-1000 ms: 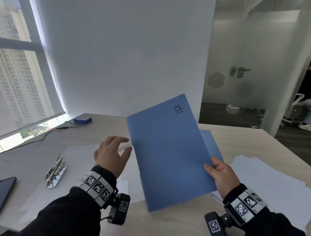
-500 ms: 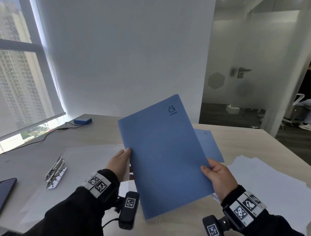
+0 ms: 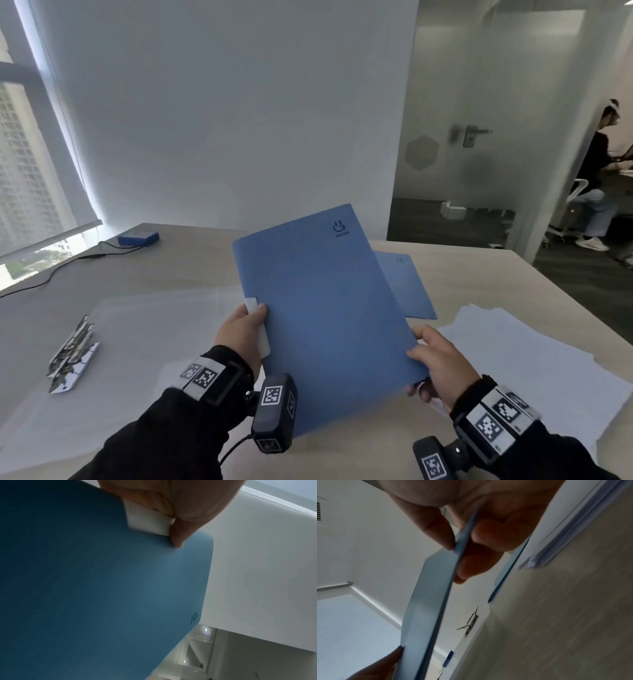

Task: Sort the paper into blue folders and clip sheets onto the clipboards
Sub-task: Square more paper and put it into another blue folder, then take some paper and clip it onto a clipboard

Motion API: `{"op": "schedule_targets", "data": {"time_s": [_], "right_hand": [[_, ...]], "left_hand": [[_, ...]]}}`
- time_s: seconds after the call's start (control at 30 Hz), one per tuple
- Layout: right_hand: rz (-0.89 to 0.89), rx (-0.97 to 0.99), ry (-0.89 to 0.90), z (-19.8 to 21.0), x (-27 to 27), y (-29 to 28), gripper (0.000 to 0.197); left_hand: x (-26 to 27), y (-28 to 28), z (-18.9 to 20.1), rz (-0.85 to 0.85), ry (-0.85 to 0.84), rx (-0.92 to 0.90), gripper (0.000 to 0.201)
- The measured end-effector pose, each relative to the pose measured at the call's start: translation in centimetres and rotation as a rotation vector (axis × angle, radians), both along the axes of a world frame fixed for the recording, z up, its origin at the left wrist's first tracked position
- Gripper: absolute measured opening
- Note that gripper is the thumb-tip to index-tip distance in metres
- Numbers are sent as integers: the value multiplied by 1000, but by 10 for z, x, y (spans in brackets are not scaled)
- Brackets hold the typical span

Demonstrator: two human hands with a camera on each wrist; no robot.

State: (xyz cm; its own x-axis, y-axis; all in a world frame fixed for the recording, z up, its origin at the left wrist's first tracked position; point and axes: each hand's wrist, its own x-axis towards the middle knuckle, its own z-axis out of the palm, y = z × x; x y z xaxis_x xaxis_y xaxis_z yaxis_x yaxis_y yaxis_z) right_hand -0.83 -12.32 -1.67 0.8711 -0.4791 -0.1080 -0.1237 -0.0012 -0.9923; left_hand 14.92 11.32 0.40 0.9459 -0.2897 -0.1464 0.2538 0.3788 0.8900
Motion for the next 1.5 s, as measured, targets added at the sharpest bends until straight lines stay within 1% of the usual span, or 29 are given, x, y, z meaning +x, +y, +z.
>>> {"op": "schedule_targets", "data": {"time_s": [0.03, 0.1, 0.17, 0.23, 0.33, 0.47, 0.6, 0.67, 0.73, 0.8, 0.87, 0.93, 1.0, 1.1, 1.2, 1.37, 1.43, 1.5], "right_hand": [[-17, 22, -5, -3, -1, -7, 24], [-69, 103, -48, -7, -1, -19, 29], [-134, 199, -94, -10, 2, -31, 30], [-215, 268, -120, -13, 7, -43, 27], [-363, 301, -126, -17, 22, -63, 25], [-489, 276, -82, -15, 56, -95, 28], [-548, 165, 25, -18, 94, -125, 27], [-549, 143, 74, -21, 110, -133, 27], [-562, 187, 119, -24, 121, -139, 24], [-564, 252, 148, -27, 125, -139, 15], [-562, 305, 122, -28, 121, -135, 17], [-561, 411, 64, -24, 109, -130, 19], [-539, 482, 13, -17, 90, -126, 17], [-530, 492, -37, -7, 50, -124, 13], [-554, 429, -44, -1, 0, -127, 17], [-664, 193, 84, 3, -89, -138, 15], [-728, 141, 119, 2, -117, -143, 12], [-769, 180, 113, 0, -143, -150, 10]], "left_hand": [[1, -3, -1, -20, 14, -9, 17], [-1, -9, -2, -84, 41, -5, 17], [-2, -17, -7, -126, 60, 44, 19], [-2, -24, -13, -131, 69, 98, 20], [0, -28, -21, -151, 81, 156, 17], [-2, -31, -29, -190, 83, 189, 11], [-6, -33, -34, -189, 24, 223, 13], [-8, -34, -34, -193, -8, 244, 15], [-9, -36, -33, -195, -28, 261, 17], [-10, -38, -32, -201, -45, 277, 17], [-12, -42, -31, -215, -54, 283, 18], [-17, -48, -30, -238, -57, 284, 19], [-22, -57, -31, -262, -63, 283, 19], [-36, -78, -32, -308, -75, 291, 18], [-55, -104, -31, -377, -86, 292, 19], [-91, -149, -34, -473, -173, 327, 20], [-101, -167, -39, -453, -226, 344, 27], [-111, -186, -43, -419, -293, 414, 31]]}}
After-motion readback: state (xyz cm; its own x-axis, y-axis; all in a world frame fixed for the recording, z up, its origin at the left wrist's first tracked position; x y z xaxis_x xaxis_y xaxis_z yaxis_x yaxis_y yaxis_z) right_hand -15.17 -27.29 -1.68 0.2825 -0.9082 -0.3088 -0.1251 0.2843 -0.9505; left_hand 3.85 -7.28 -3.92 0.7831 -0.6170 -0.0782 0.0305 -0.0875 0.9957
